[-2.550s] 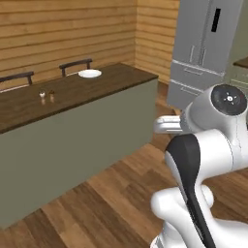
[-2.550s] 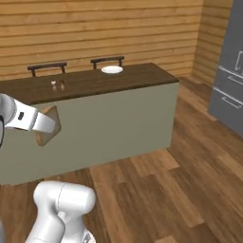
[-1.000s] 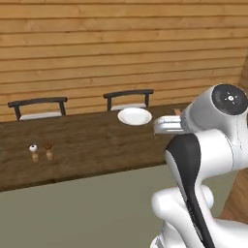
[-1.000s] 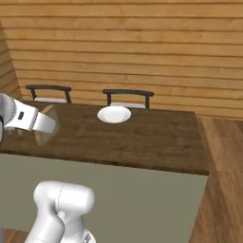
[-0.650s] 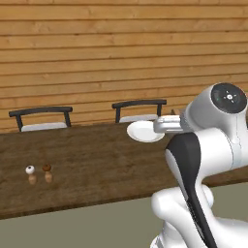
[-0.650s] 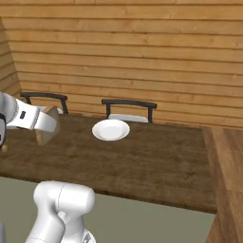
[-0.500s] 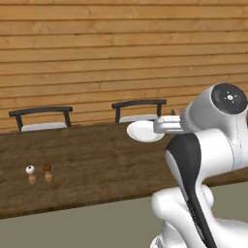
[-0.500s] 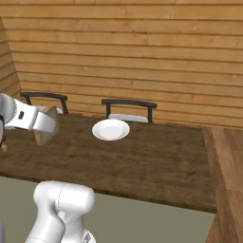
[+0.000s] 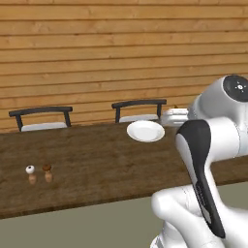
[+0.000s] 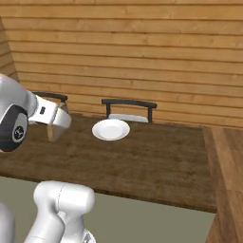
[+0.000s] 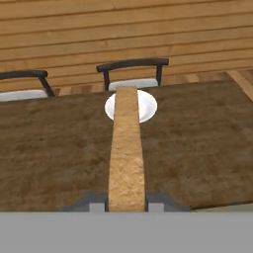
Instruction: Start the toaster. Once the lever pops up, take the bread to the plate on the dining counter.
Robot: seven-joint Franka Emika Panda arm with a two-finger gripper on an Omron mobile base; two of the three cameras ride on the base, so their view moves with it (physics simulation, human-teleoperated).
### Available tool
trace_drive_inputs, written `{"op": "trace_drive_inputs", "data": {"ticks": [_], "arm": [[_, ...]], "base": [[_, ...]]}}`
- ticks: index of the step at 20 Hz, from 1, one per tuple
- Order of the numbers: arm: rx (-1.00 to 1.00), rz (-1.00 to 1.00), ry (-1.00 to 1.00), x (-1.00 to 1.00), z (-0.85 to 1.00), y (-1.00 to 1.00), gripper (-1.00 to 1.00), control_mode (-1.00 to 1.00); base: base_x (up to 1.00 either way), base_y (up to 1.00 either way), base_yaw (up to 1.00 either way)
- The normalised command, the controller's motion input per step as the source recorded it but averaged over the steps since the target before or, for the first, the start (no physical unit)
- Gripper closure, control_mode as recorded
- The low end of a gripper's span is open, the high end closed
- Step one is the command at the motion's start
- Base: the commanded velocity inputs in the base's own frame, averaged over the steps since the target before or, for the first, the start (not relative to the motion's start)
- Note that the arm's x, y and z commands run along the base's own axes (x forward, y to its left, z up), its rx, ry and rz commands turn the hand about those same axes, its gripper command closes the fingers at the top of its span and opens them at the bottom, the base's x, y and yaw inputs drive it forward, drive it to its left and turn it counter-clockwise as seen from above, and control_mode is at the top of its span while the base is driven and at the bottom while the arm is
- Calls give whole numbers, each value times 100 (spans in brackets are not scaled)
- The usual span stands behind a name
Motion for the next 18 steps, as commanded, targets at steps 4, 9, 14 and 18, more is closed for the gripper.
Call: {"op": "trace_drive_inputs", "data": {"ticks": [4,9,14,18], "arm": [[10,18,7,100,-23,-42,100,-100],[12,22,1,100,-55,-25,100,-100],[10,24,0,100,-50,-9,100,-100],[12,16,15,100,-26,-18,100,-100]], "base": [[0,0,0],[0,0,0],[0,0,0],[0,0,0]]}}
